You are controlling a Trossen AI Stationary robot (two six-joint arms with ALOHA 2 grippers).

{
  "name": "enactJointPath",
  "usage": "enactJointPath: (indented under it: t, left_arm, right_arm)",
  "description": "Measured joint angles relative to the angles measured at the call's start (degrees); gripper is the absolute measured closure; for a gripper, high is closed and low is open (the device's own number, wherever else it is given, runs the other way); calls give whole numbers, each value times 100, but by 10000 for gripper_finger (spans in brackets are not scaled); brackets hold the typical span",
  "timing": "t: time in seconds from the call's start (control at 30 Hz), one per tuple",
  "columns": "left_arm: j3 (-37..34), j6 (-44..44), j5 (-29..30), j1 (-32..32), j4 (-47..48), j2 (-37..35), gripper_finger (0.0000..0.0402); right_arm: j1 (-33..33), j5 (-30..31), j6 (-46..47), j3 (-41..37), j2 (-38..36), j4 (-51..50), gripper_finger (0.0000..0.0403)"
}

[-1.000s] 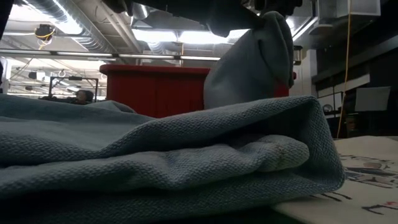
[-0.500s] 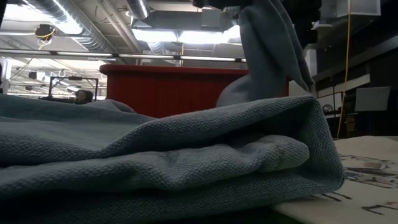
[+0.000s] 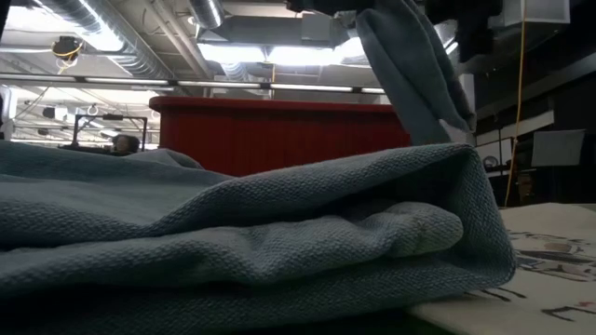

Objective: Fold Laundry from Bin
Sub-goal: Fold the blue jeans

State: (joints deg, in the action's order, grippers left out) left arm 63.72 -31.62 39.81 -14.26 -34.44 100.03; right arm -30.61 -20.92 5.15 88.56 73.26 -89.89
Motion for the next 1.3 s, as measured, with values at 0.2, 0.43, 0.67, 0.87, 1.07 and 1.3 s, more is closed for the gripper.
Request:
enactJointPath:
  t: [0.2, 0.43, 0.67, 0.87, 1.07, 1.3]
  left_arm:
    - [0, 0, 4, 0, 4, 0, 401]
    - [0, 0, 2, 0, 9, 0, 401]
    - [0, 0, 2, 0, 9, 0, 401]
    - [0, 7, 0, 0, 9, 0, 401]
    - [0, 17, 0, 0, 9, 0, 401]
    - [0, 20, 0, 0, 9, 0, 401]
  right_arm:
    - [0, 36, 1326, -1425, -1245, 528, 226]
    - [-4, -612, 3011, -3366, -2369, 3039, 226]
    - [0, -1529, 3514, -4439, -2469, 3783, 226]
    - [0, -1621, 3596, -5013, -2466, 4325, 226]
    - [0, -1743, 4152, -5424, -2466, 5327, 226]
    - [596, -1449, 4860, -5770, -2463, 6121, 226]
